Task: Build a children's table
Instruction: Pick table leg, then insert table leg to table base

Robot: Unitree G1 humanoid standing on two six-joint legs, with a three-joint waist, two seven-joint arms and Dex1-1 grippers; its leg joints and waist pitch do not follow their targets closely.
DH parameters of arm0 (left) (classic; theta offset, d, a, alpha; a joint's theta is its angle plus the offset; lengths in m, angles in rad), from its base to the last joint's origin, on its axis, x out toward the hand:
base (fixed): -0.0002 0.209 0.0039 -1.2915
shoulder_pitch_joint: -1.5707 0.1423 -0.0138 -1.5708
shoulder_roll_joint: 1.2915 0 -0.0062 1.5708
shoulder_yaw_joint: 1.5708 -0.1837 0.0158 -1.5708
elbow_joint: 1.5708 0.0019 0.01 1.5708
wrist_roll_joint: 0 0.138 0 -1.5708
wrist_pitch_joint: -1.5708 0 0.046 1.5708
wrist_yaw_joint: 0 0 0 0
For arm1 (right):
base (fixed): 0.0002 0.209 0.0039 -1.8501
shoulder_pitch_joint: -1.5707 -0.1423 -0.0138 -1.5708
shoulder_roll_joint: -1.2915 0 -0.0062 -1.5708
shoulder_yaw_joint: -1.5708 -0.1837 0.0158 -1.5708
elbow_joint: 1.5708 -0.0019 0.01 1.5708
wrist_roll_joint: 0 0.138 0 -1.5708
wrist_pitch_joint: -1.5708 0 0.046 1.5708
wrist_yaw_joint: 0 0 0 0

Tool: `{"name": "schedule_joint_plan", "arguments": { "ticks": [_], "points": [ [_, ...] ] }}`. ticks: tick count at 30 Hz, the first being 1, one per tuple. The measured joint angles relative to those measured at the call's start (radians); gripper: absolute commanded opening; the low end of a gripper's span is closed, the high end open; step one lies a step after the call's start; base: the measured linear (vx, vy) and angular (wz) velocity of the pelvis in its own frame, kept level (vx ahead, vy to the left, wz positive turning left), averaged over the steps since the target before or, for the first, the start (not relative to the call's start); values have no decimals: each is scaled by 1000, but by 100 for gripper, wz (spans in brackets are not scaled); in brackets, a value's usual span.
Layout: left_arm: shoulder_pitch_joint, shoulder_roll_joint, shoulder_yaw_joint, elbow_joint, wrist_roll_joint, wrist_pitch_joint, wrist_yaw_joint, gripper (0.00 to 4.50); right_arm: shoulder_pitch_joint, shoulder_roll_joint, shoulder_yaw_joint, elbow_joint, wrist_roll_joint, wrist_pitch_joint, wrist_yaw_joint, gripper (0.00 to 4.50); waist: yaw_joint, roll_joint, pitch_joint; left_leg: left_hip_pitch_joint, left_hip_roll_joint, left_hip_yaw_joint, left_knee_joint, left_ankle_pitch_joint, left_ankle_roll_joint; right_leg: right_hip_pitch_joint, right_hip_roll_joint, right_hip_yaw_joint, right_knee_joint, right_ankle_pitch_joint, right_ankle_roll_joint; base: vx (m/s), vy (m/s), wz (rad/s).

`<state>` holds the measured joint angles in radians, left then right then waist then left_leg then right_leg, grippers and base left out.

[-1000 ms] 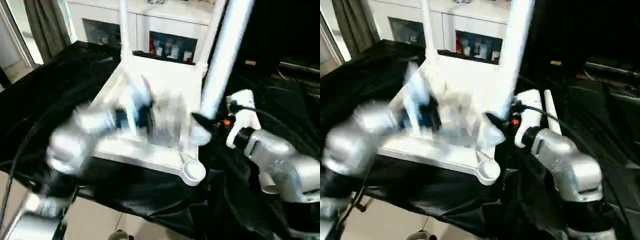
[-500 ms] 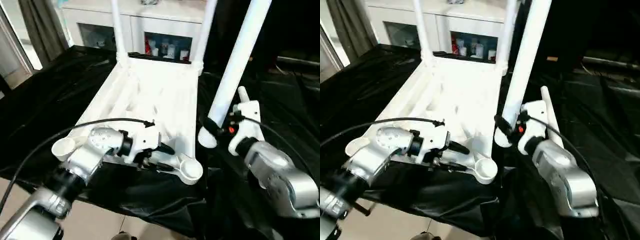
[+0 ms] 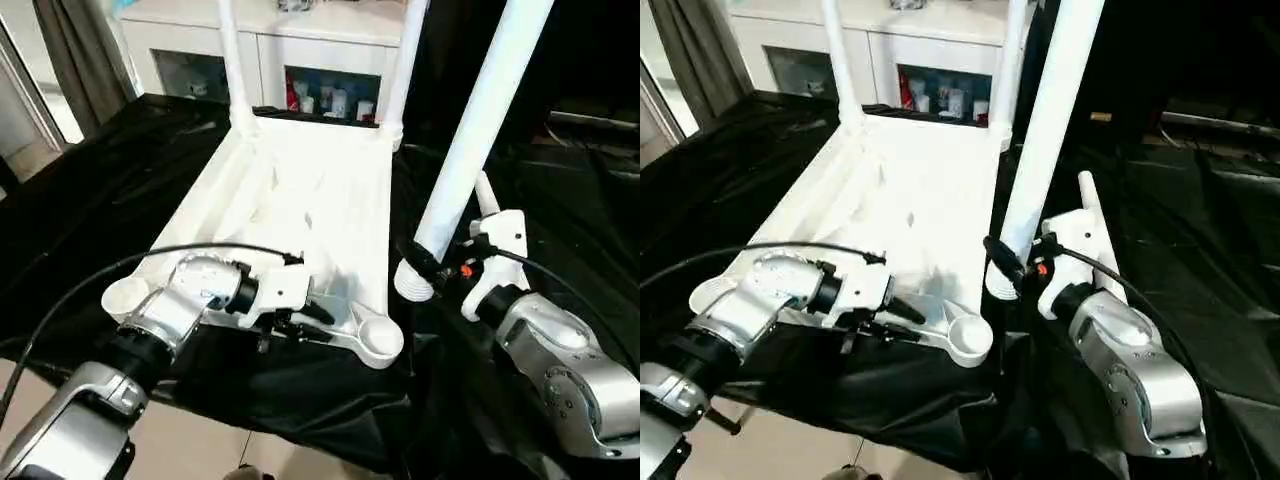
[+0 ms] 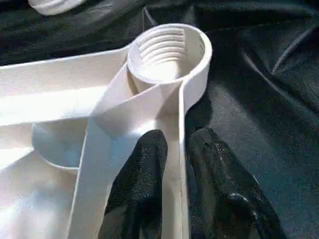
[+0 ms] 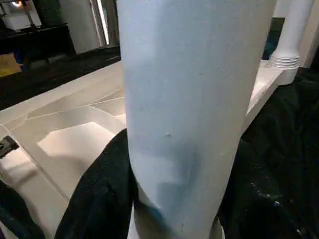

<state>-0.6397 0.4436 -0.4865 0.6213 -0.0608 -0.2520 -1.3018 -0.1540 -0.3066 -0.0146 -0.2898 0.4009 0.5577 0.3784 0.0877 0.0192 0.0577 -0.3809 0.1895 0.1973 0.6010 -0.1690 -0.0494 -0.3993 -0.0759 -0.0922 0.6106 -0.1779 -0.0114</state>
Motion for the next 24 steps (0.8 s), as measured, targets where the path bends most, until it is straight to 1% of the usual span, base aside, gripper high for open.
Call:
{"name": "schedule_joint_plan", "arguments": {
  "ticks": [4, 5, 6, 7, 8, 11, 20, 23, 24],
  "points": [
    [-2, -5, 0, 27, 16, -14, 0, 75, 0, 0, 0, 0, 0, 0, 0, 187, 0, 0, 0, 0, 0, 0, 0, 0, 0, 0, 0, 0, 0, 0, 0, 0, 0, 0],
    [-2, -7, 0, 32, 18, -18, 0, 49, 0, 0, 0, 0, 0, 0, 1, 187, 0, 0, 0, 0, 0, 0, 0, 0, 0, 0, 0, 0, 0, 0, 0, 0, 0, 0],
    [-4, -8, 0, 40, 21, -24, 0, 49, 0, 0, 0, 0, 0, 0, 1, 187, 0, 0, 0, 0, 0, 0, 0, 0, 0, 0, 0, 0, 0, 0, 0, 0, 0, 0],
    [-5, -10, 0, 46, 25, -30, -1, 34, 0, 0, 0, 0, 0, 0, 1, 187, 0, 0, 0, 0, 0, 0, 0, 0, 0, 0, 0, 0, 0, 0, 0, 0, 0, 0],
    [-7, -13, 0, 53, 27, -34, -1, 34, 0, 0, 0, 0, 0, 0, 1, 187, 0, 0, 0, 0, 0, 0, 0, 0, 0, 0, 0, 0, 0, 0, 0, 0, 0, 0],
    [-8, -16, 1, 60, 30, -40, -3, 3, 0, 0, 0, 0, 0, 0, 2, 187, 0, 0, 0, 0, 0, 0, 0, 0, 0, 0, 0, 0, 0, 0, 0, 0, 0, 0],
    [-12, -16, 6, 68, 44, -38, -6, 0, -8, -1, 0, 0, 1, 2, 15, 187, 0, 0, 0, 1, 0, 0, 0, 0, 0, 0, 0, 0, 0, 1, -1, 0, 0, 0],
    [-12, -14, 10, 66, 48, -6, 8, 0, -32, 11, -9, 4, 39, 28, 23, 187, -2, 0, 0, 3, 0, 0, 0, 0, 0, 1, 0, 0, 0, 1, -2, 0, 0, 0],
    [-12, -14, 13, 58, 54, 20, 20, 0, -46, 18, -15, 6, 53, 37, 24, 187, -2, -1, 0, 5, 0, 0, 0, 0, 0, 1, 0, 0, 1, 1, -2, 0, 0, 0]
  ]
}}
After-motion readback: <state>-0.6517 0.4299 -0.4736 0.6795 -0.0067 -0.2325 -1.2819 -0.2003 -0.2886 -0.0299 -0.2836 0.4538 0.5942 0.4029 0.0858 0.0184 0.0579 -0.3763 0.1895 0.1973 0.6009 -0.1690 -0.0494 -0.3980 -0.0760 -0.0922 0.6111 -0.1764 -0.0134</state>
